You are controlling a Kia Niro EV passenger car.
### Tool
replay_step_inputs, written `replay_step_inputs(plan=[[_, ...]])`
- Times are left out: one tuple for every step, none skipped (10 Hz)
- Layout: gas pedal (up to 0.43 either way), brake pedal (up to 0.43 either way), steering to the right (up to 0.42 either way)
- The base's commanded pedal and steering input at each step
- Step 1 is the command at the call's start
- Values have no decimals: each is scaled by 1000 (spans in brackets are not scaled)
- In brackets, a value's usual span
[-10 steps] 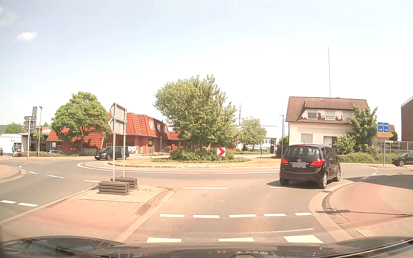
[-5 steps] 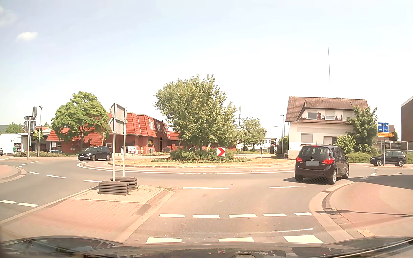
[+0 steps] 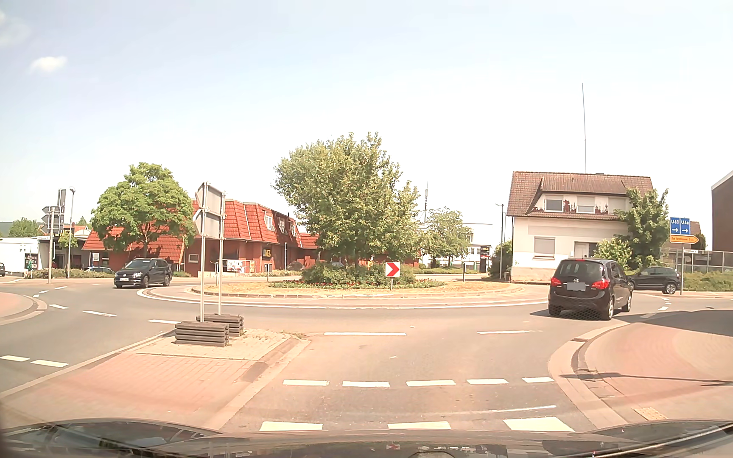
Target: Follow the waypoints while adhering to traffic rules and regulations
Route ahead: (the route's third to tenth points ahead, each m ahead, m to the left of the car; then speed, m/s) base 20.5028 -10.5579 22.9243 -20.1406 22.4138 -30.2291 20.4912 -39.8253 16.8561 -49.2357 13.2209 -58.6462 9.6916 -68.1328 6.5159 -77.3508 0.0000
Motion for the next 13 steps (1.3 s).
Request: replay_step_inputs(plan=[[0, 171, 10], [0, 171, 10], [0, 171, 10], [0, 171, 10], [0, 171, 10], [0, 159, 10], [0, 37, 10], [0, 0, 10], [0, 0, 10], [0, 0, 10], [0, 0, 10], [0, 0, 10], [0, 0, 10]])
